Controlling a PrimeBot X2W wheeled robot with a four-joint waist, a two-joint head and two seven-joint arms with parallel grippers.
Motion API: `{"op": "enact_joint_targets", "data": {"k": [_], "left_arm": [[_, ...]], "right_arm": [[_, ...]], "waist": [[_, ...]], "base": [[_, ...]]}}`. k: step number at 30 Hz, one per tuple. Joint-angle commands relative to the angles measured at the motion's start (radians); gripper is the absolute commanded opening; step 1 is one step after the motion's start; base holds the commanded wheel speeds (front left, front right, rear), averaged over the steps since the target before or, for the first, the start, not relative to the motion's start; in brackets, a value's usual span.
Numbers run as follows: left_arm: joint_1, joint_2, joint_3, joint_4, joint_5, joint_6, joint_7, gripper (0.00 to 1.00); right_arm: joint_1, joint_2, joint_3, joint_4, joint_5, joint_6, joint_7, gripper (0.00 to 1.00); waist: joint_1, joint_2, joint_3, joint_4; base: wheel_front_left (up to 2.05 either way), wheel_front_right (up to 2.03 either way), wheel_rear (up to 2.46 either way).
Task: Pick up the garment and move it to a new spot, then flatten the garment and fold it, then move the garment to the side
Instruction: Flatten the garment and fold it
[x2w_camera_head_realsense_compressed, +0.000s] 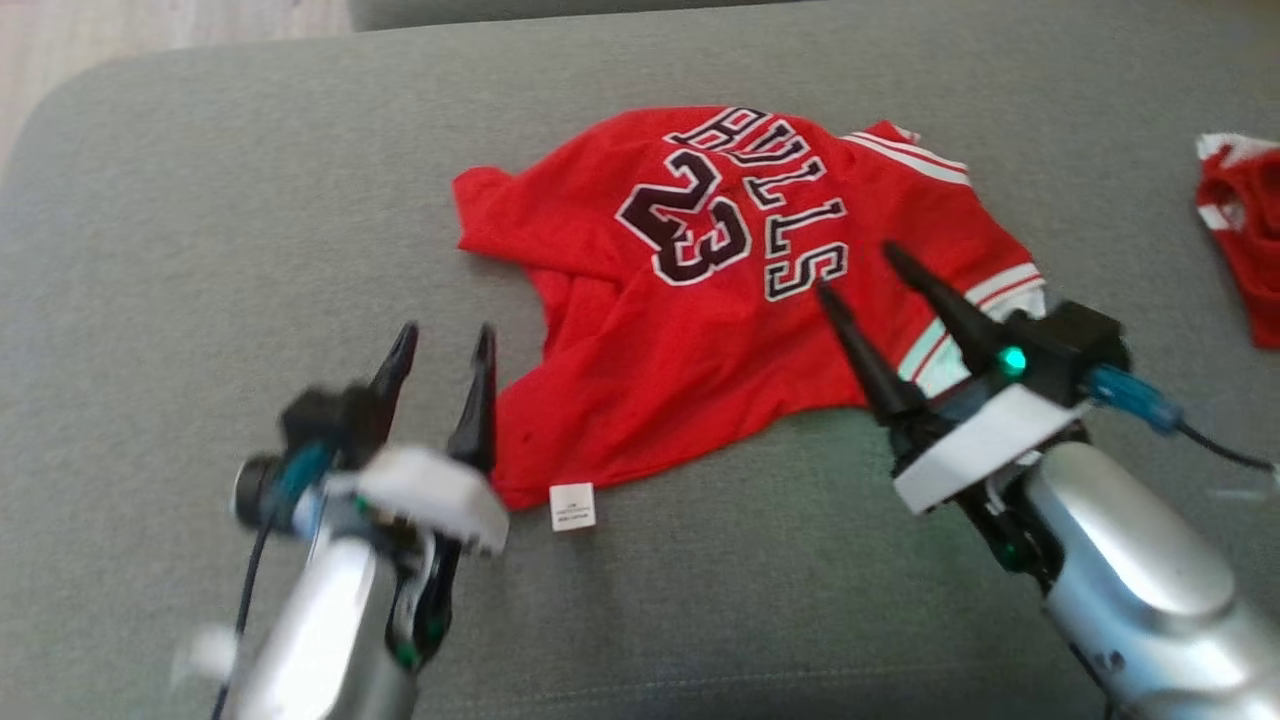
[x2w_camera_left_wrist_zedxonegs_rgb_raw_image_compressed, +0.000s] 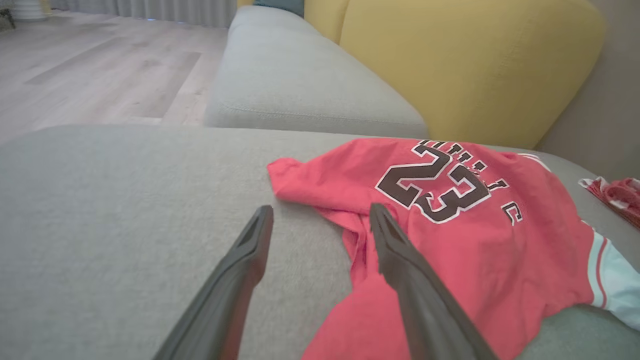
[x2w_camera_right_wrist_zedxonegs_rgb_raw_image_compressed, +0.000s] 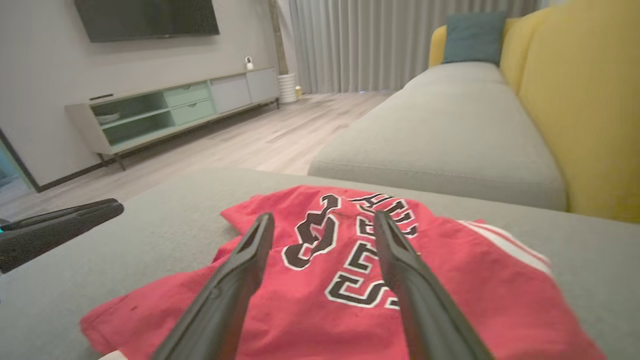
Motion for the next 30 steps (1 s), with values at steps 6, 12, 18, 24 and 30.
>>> {"op": "enact_joint_targets", "data": {"k": [6,12,18,24,30], "left_arm": [[-0.24,0.0,-0.022,0.176,-0.065,-0.022,0.155,1.0],[-0.345,0.0,-0.039,0.299,-0.093,0.004,0.235,1.0],[-0.411,0.001,-0.038,0.414,-0.109,0.03,0.312,1.0],[-0.457,0.003,-0.024,0.47,-0.134,0.033,0.313,0.13],[-0.503,0.024,0.0,0.482,-0.131,0.046,0.205,0.0]], "right_arm": [[0.124,0.082,-0.216,-0.155,-0.19,-0.001,-0.013,1.0],[0.159,0.103,-0.276,-0.234,-0.256,-0.001,0.002,1.0],[0.188,0.116,-0.329,-0.312,-0.292,-0.001,0.025,1.0],[0.212,0.123,-0.361,-0.366,-0.31,-0.001,0.039,1.0],[0.23,0.135,-0.409,-0.392,-0.323,-0.001,0.032,1.0]], "waist": [[0.0,0.0,0.042,-0.069],[0.0,0.0,0.072,-0.112],[0.0,0.0,0.091,-0.156],[0.0,0.0,0.103,-0.199],[0.0,0.0,0.114,-0.22]], "base": [[0.0,0.0,0.0],[0.0,0.0,0.0],[0.0,0.0,0.0],[0.0,0.0,0.0],[0.0,0.0,0.0]]}}
